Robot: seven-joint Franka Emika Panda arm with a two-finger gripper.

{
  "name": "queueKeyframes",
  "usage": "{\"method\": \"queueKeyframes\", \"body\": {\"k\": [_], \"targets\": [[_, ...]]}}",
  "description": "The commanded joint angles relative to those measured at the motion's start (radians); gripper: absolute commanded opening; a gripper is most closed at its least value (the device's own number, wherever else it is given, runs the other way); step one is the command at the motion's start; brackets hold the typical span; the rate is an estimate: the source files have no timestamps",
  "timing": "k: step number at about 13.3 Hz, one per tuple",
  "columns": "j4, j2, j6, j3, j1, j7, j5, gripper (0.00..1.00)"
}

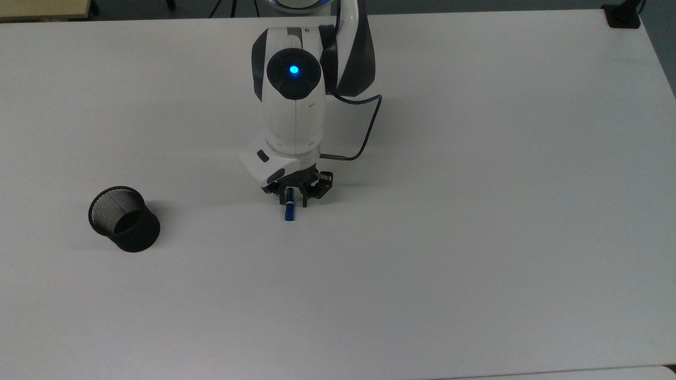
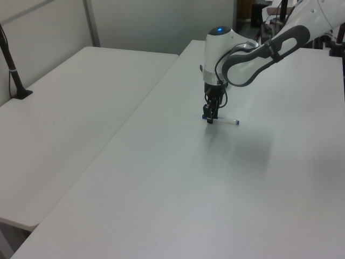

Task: Insert the marker
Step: 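Close the gripper on the marker and lift it, then carry the marker over the black mesh pen cup, tilting it downward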

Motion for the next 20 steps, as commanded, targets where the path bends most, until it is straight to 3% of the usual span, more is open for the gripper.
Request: {"method": "queueKeyframes", "body": {"k": [1, 4, 9, 11, 14, 20], "targets": [[0.034, 0.016, 0.042, -0.008, 0.01, 0.044, -0.018, 0.19], [0.054, 0.02, 0.042, -0.008, 0.005, 0.044, -0.016, 0.13], [0.068, 0.008, 0.042, -0.02, -0.002, 0.046, -0.01, 0.12], [0.137, 0.004, 0.042, -0.023, -0.031, 0.046, -0.007, 0.12], [0.165, -0.05, 0.047, -0.023, -0.126, 0.032, -0.016, 0.13], [0.16, -0.075, 0.293, -0.023, -0.249, -0.002, -0.019, 0.14]]}}
